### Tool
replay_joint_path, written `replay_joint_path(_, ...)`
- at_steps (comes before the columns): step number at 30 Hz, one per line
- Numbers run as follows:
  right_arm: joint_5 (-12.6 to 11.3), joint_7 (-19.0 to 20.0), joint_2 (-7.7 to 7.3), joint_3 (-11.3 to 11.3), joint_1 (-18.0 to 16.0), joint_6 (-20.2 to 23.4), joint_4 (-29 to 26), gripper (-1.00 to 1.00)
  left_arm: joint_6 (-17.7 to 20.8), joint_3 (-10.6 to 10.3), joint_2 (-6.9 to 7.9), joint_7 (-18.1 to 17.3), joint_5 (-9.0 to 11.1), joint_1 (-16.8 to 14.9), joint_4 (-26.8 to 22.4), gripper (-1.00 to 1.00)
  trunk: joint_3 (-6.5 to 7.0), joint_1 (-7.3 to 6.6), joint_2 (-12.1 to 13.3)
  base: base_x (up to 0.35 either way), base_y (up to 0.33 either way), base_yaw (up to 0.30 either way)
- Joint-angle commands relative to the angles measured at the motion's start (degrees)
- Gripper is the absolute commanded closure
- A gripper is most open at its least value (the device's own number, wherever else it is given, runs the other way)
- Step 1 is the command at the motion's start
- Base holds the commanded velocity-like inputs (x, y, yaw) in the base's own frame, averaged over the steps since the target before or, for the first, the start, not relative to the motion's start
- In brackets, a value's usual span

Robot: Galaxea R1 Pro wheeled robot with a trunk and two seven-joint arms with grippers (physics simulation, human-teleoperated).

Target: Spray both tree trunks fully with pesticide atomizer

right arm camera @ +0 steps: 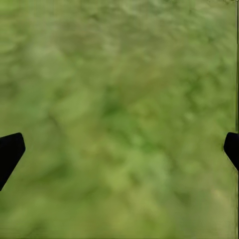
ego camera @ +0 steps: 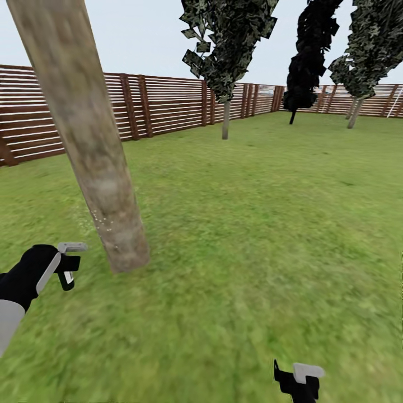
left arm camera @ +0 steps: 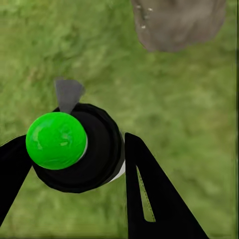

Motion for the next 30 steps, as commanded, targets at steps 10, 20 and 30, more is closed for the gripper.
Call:
replay_joint_path(10,0.00,0.00,-0.06,0.00,0.00,0.02,-0.01,-1.00,-0.14,0.01,0.08,1.13,0.04,1.89,1.30,1.00,0.00,0.00,0.00,0.118,-0.255,0.003)
replay_joint_path(20,0.00,0.00,0.03,0.00,0.00,0.02,0.00,-1.00,-3.56,-0.09,-0.18,1.76,0.30,2.28,8.98,1.00,0.00,0.00,0.00,0.236,-0.189,0.221)
replay_joint_path(30,0.00,0.00,-0.06,0.00,0.00,0.02,-0.01,-1.00,-5.70,0.08,-0.45,1.82,0.14,2.93,10.33,1.00,0.00,0.00,0.00,0.139,-0.118,0.191)
